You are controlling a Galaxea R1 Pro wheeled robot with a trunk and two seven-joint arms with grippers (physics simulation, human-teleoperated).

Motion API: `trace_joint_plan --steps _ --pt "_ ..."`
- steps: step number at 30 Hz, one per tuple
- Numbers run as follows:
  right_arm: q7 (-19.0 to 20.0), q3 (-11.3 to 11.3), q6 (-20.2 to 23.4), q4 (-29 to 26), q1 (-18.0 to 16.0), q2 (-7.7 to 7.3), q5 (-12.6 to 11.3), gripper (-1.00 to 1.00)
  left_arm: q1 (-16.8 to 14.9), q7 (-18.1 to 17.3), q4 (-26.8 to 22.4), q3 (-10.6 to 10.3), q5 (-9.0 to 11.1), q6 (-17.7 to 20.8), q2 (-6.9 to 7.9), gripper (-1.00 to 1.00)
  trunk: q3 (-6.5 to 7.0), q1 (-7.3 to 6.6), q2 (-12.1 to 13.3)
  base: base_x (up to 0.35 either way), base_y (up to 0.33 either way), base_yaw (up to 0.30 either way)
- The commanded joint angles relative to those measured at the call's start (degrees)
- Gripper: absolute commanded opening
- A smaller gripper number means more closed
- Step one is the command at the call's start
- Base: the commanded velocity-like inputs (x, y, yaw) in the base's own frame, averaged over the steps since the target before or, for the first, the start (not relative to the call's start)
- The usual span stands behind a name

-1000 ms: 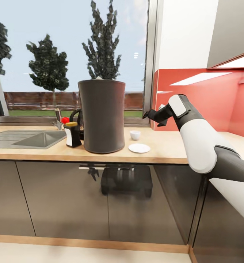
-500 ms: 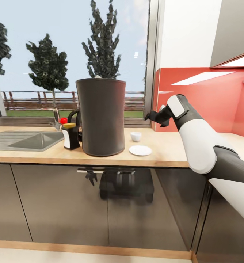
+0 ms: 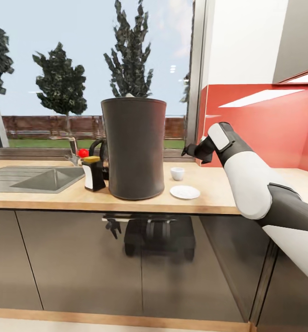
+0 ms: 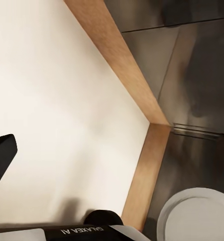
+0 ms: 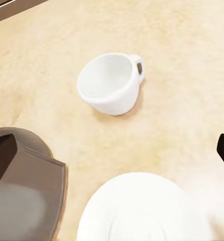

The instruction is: Set up a coffee station on the kitchen countertop: keep the coffee maker on the countertop, move the bottle of coffee from the kitchen shelf to the counter next to the coffee maker, place a paper coffee filter on top of the coffee maker, put the saucer next to the coffee maker with the coffee cup on the saucer, and place the electric kettle next to the coffee maker.

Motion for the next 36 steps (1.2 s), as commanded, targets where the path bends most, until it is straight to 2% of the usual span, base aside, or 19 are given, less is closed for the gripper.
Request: trace_joint_plan --steps 1,7,10,11,14,17,36 --pt "-0.60 -0.20 0.08 -0.01 -0.04 0.04 -0.53 1.00 -0.02 -0.16 -0.01 0.46 -0.22 0.58 0.01 1.00 -0.07 -0.01 -0.03 0.007 0.018 0.000" --pt "-0.81 0.32 0.02 0.15 -0.04 0.07 -0.50 1.00 -0.02 -0.17 -0.01 0.46 -0.22 0.58 -0.01 1.00 -0.07 -0.01 -0.03 0.002 0.006 0.000" --pt "-1.26 3.24 -0.08 0.17 -0.04 0.05 -0.49 1.00 -0.02 -0.17 -0.01 0.46 -0.22 0.58 -0.01 1.00 -0.07 -0.01 -0.03 0.000 0.001 0.000" --pt "-1.58 6.30 -0.16 0.18 -0.04 0.04 -0.49 1.00 -0.02 -0.17 -0.01 0.46 -0.22 0.58 0.00 1.00 -0.07 -0.01 -0.03 0.049 0.001 0.000" --pt "-1.78 8.63 -0.55 0.18 -0.04 0.04 -0.52 1.00 -0.02 -0.17 -0.01 0.47 -0.22 0.60 0.00 1.00 -0.07 -0.01 -0.03 0.090 0.000 0.000" --pt "-1.88 9.85 -0.80 0.21 -0.04 0.07 -0.50 1.00 -0.02 -0.14 -0.01 0.46 -0.22 0.58 -0.01 1.00 -0.07 -0.01 -0.03 0.046 0.000 0.000" --pt "-1.92 10.42 -0.94 5.17 -0.04 0.27 -0.49 1.00 -0.02 -0.15 -0.01 0.50 -0.22 0.58 0.02 1.00 -0.07 -0.01 -0.03 0.063 0.000 0.000"
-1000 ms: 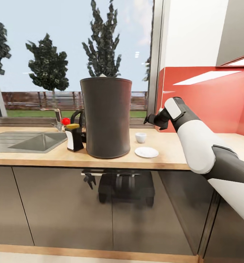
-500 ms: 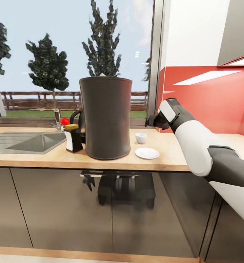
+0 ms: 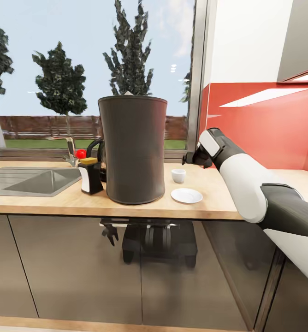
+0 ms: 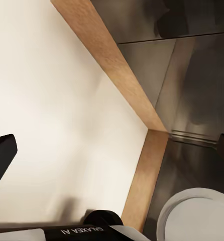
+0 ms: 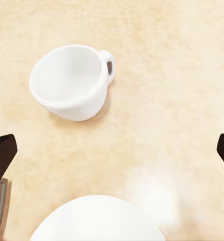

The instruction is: Set up a coffee station on the kitchen countertop: keep the coffee maker on the countertop, move the bottle of coffee from the kitchen shelf to the counter next to the coffee maker, place a paper coffee filter on top of the coffee maker, put the saucer next to the coffee maker with the coffee cup on the saucer, and place the electric kettle next to the coffee maker.

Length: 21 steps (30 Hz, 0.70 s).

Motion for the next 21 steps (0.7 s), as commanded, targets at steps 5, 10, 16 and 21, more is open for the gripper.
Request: trace_joint_plan --steps 5,10,16,21 --pt "-0.48 -0.44 -2.93 1.93 -0.04 0.08 -0.23 1.00 -0.02 -0.15 0.06 0.58 -0.22 0.58 0.14 1.00 -0.07 -0.01 -0.03 0.042 0.000 0.000" --pt "-0.43 -0.44 -4.09 3.21 -0.04 0.08 -0.23 1.00 0.70 -0.14 0.08 1.34 0.08 0.58 0.60 1.00 -0.07 -0.01 -0.03 0.021 0.000 0.000" --pt "-0.40 -0.47 -4.30 3.46 -0.04 0.08 -0.23 1.00 2.18 -0.16 0.08 4.79 1.03 0.51 1.46 1.00 -0.07 -0.01 -0.03 0.003 0.000 0.000" --pt "-0.40 -0.51 -4.32 3.47 -0.04 0.08 -0.23 1.00 3.90 -0.17 0.08 6.23 1.28 0.49 1.89 1.00 -0.07 -0.01 -0.03 0.000 0.000 0.000"
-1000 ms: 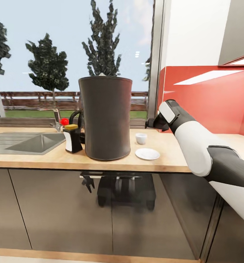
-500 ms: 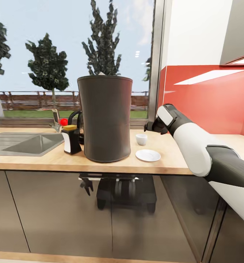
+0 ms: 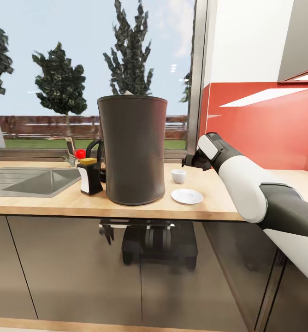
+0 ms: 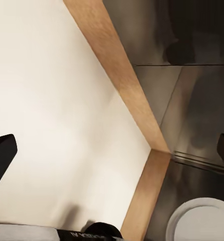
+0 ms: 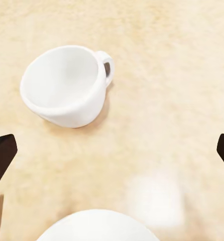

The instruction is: Set up a coffee station on the kitchen countertop: keep the coffee maker on the countertop, move the bottle of coffee from the kitchen shelf to the counter next to the coffee maker, place a paper coffee filter on top of the coffee maker, put the saucer next to the coffee maker with the coffee cup on the saucer, and place the electric kettle next to the coffee maker.

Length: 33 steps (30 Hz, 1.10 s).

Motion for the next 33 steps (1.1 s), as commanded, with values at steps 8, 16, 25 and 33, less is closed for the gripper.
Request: trace_joint_plan --steps 8,16,25,33 --pt "-0.52 -0.47 0.09 -0.06 -0.03 0.05 -0.26 1.00 0.58 -0.15 0.00 2.32 -0.14 0.58 0.10 1.00 -0.07 -0.01 -0.03 0.116 0.000 0.000" --pt "-0.52 -0.45 0.03 0.00 0.54 0.05 -0.26 1.00 0.62 -0.15 0.00 2.46 -0.13 0.63 0.09 1.00 -0.07 -0.01 -0.03 0.087 0.000 0.000" --pt "-0.52 -0.42 0.00 0.01 0.81 0.05 -0.26 1.00 0.61 -0.15 0.00 2.47 -0.13 0.66 0.04 1.00 -0.07 -0.01 -0.03 0.055 0.000 0.000" --pt "-0.52 -0.39 0.01 0.01 1.40 0.05 -0.26 1.00 0.62 -0.15 0.00 2.47 -0.13 0.67 0.03 1.00 -0.07 -0.01 -0.03 0.071 0.000 0.000"
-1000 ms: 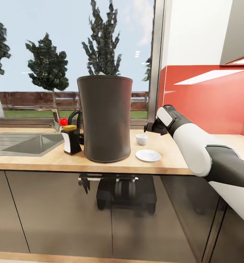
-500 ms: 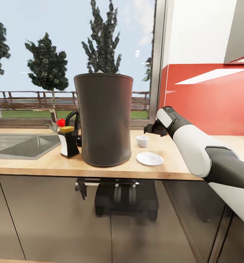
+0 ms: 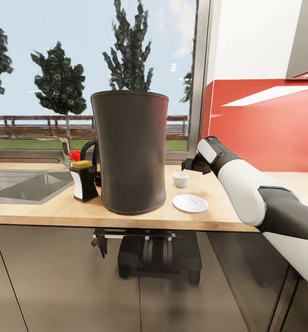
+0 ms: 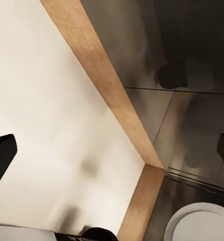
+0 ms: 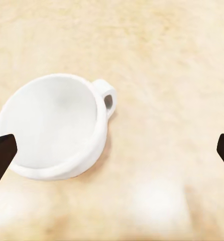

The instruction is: Set up a coffee station on the kitchen countertop: keep the coffee maker on the countertop, move the bottle of coffee from the kitchen shelf to the counter next to the coffee maker, place a paper coffee filter on top of the coffee maker, put the saucer next to the coffee maker with the coffee cup on the saucer, and place the electric kettle next to the coffee maker.

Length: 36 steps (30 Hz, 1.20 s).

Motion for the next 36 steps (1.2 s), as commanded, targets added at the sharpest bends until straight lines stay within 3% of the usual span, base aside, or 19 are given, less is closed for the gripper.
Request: trace_joint_plan --steps 1,36 --pt "-0.52 -0.46 0.11 -0.08 -0.01 0.05 -0.26 1.00 -0.03 -0.15 0.00 0.45 -0.21 0.58 0.01 1.00 -0.07 -0.01 -0.03 0.012 0.000 0.000" --pt "-0.70 1.55 0.27 1.90 0.10 0.05 -0.26 1.00 -0.04 -0.15 0.00 0.45 -0.21 0.58 -0.01 1.00 -0.07 -0.01 -0.03 0.064 0.000 0.000"
